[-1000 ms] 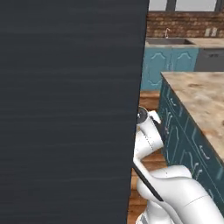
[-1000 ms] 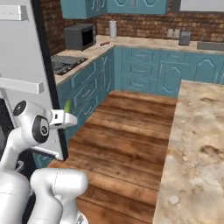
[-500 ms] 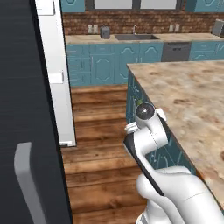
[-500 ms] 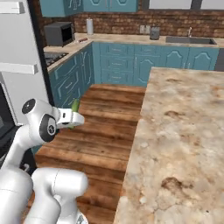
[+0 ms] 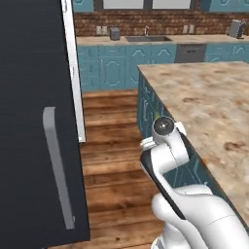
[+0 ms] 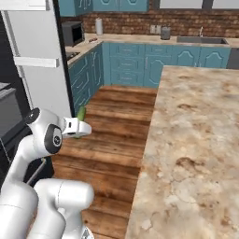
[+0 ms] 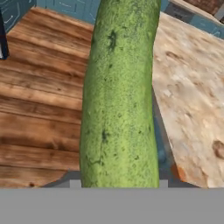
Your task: Place the cold items (cucumber and onion) from the fridge in one tupperware on the dining counter. Place the warm items (hot dog and kebab skewer) in the stove area in another tupperware.
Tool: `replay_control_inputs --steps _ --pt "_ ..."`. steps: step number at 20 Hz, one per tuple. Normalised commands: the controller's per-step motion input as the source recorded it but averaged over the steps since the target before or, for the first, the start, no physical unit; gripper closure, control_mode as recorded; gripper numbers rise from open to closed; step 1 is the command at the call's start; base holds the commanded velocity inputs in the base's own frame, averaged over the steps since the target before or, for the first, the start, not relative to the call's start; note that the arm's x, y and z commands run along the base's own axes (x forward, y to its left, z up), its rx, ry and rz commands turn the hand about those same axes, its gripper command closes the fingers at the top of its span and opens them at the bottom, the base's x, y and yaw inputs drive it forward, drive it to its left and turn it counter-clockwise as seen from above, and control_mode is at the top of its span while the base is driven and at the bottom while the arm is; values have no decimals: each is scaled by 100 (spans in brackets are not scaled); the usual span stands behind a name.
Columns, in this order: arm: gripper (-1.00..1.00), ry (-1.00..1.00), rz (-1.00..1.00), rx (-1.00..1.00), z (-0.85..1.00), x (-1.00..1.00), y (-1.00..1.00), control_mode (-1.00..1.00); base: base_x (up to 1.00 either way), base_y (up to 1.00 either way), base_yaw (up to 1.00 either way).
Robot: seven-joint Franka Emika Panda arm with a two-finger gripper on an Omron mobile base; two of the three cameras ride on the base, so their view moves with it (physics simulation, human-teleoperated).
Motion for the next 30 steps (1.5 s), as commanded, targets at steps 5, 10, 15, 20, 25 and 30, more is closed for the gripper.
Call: replay_control_inputs --steps 5,10,15,20,25,30 --pt "100 0 0 0 0 0 0 100 -100 9 -2" --pt "100 0 0 0 0 0 0 100 -100 -7 -10" --pt "100 0 0 0 0 0 0 100 -100 -29 -9" --pt "100 0 0 0 0 0 0 100 -100 -7 -12" --pt "100 0 0 0 0 0 0 100 -100 0 -12" --pt "100 0 0 0 0 0 0 100 -100 0 -11"
